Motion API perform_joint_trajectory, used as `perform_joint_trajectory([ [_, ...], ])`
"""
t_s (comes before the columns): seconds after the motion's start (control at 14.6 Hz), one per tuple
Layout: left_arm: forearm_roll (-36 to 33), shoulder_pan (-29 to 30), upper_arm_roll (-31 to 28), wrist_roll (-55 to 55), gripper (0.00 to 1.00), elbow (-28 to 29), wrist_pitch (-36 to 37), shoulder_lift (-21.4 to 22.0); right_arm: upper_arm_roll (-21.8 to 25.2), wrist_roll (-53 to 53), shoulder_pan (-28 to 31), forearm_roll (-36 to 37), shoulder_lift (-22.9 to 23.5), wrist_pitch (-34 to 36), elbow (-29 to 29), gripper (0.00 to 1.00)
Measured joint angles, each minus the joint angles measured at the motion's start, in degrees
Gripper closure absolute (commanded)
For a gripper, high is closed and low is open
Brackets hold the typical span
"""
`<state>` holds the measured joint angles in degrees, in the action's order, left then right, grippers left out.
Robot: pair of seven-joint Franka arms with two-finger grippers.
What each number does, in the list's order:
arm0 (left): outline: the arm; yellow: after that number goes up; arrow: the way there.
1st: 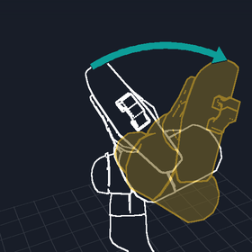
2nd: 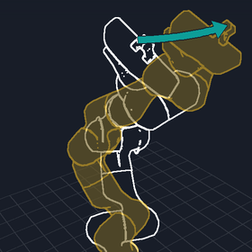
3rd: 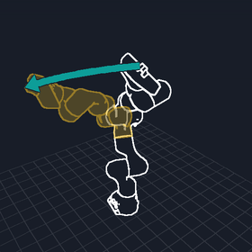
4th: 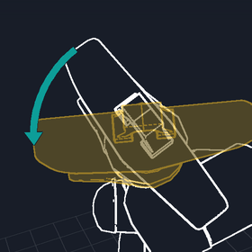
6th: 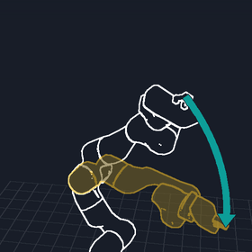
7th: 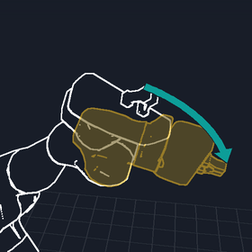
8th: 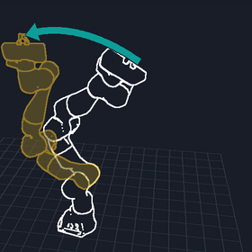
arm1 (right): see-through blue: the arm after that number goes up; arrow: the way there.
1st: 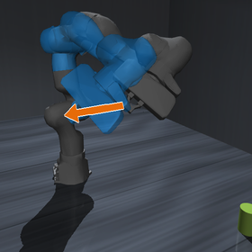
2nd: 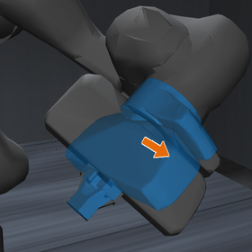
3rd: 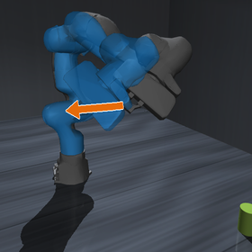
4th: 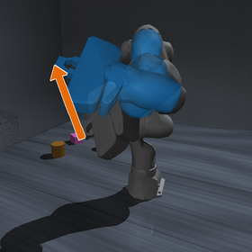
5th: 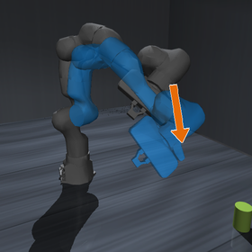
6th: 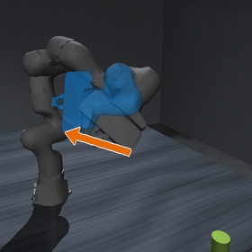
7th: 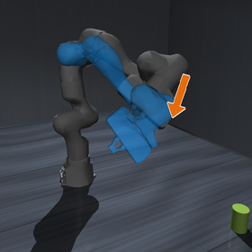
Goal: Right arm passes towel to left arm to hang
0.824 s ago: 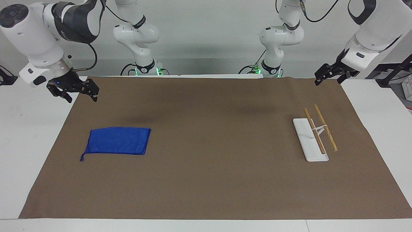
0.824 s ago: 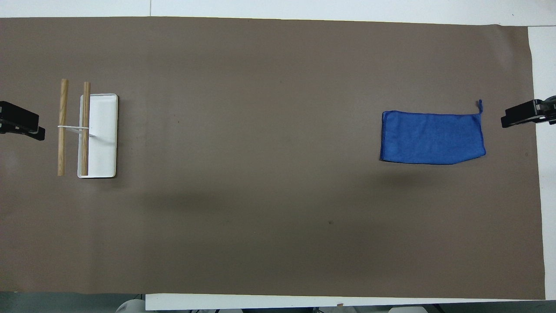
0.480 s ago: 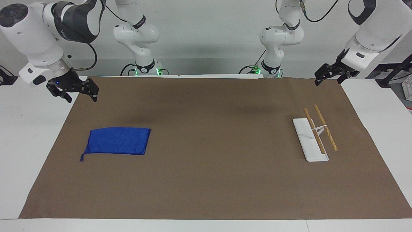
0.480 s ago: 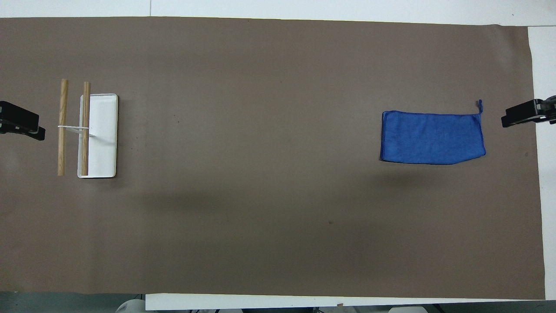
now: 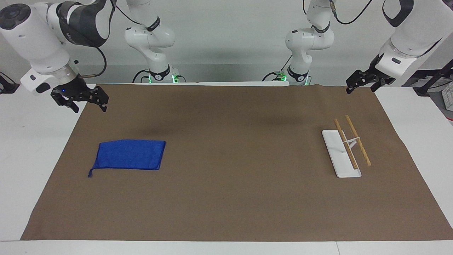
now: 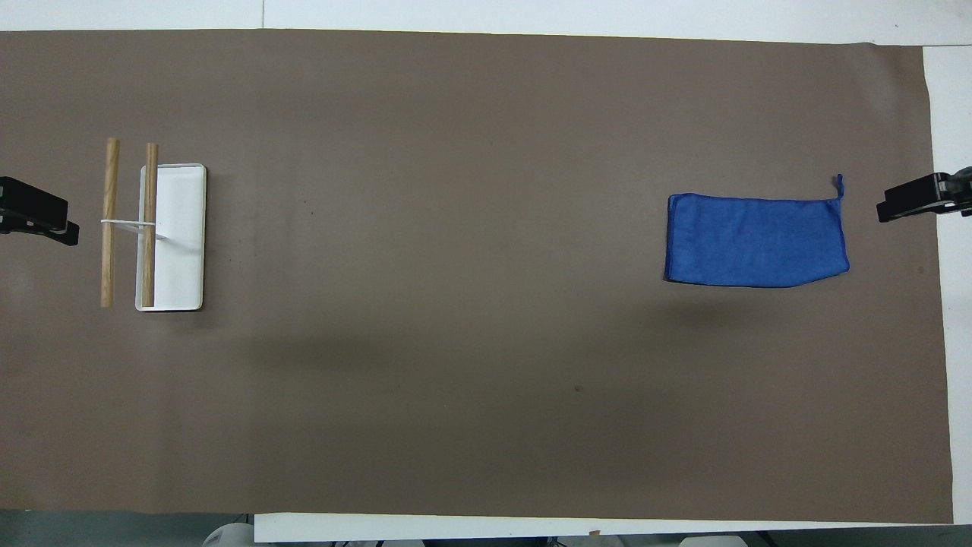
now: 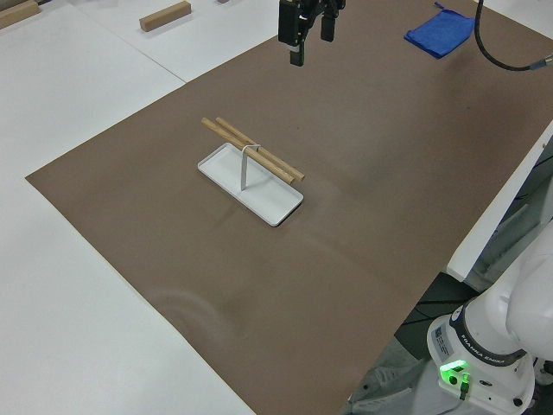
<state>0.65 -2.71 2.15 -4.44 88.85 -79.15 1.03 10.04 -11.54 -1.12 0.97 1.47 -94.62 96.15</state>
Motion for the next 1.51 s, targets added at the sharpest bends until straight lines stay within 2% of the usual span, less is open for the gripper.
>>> perform_joint_trajectory([
  [0.14,0.0,0.0,0.0,0.0,0.00,0.0,0.0,0.0,0.0,0.0,0.0,0.0,1.8,-2.0,0.6,0.01],
  [0.27,0.0,0.0,0.0,0.0,0.00,0.0,0.0,0.0,0.0,0.0,0.1,0.0,4.3,-7.0,2.9,0.01],
  [0.62,0.0,0.0,0.0,0.0,0.00,0.0,0.1,0.0,0.0,0.0,0.2,-1.9,6.8,-32.0,17.3,0.01],
  [0.75,0.0,0.0,0.0,0.0,0.00,0.1,0.1,0.0,-0.4,0.0,0.2,-2.6,7.1,-38.3,21.7,0.01],
  [0.96,0.0,0.0,0.0,0.0,0.00,0.1,0.1,0.0,-1.1,0.0,0.2,-6.4,8.3,-40.2,23.8,0.01],
  [1.51,0.0,0.0,0.1,0.0,0.00,0.1,0.1,0.0,-1.3,-1.6,0.2,-6.9,14.0,-45.4,26.0,0.01],
])
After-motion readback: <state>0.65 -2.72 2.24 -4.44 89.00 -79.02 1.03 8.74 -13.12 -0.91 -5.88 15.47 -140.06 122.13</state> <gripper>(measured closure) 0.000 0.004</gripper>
